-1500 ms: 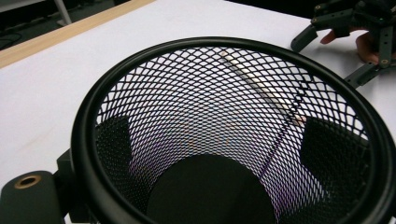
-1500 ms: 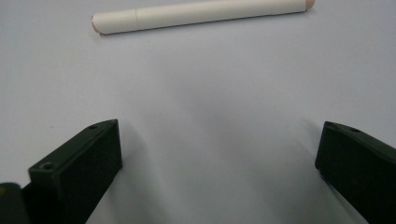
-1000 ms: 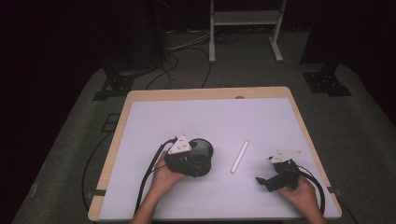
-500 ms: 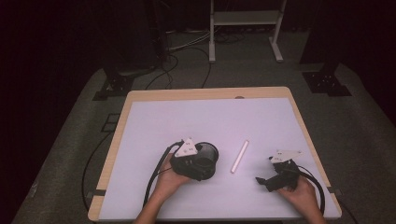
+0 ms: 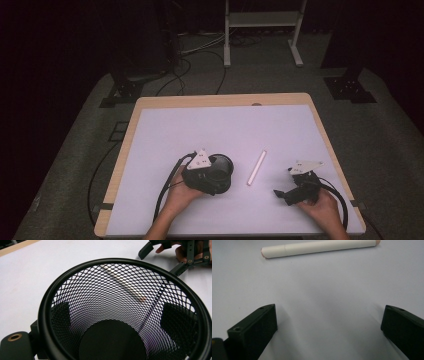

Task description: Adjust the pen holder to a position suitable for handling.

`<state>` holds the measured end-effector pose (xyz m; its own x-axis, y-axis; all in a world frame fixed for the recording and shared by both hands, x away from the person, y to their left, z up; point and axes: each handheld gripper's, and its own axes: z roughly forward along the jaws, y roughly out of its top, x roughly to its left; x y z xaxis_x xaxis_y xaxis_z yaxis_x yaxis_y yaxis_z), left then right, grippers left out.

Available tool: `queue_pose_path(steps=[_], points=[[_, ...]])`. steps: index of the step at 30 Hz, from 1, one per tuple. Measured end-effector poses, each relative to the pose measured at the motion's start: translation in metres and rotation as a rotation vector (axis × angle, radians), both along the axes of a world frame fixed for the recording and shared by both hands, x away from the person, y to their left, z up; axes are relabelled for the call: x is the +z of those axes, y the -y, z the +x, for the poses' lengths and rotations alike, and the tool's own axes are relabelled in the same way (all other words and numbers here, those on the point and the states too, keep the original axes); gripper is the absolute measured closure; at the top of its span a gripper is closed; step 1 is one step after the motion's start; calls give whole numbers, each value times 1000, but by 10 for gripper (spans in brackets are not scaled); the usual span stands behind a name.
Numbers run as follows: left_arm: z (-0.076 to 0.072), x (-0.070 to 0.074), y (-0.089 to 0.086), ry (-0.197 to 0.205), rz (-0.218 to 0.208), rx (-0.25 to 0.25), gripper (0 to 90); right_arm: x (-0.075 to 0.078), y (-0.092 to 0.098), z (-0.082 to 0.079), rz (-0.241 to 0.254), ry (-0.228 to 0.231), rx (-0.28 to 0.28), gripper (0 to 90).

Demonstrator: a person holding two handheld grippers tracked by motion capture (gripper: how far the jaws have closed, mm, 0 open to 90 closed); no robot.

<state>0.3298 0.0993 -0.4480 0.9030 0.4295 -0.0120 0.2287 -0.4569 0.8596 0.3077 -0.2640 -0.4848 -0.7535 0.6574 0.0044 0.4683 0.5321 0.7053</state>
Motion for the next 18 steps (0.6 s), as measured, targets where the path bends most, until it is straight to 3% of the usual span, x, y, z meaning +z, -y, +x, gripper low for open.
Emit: queue_pose_path(steps=[10, 18], points=[[-1, 0, -1, -3, 7, 6, 82, 0, 0, 0, 0, 0, 0, 0], [-1, 3, -5, -22, 26, 24, 0, 0, 0, 0, -1, 3, 3, 0]])
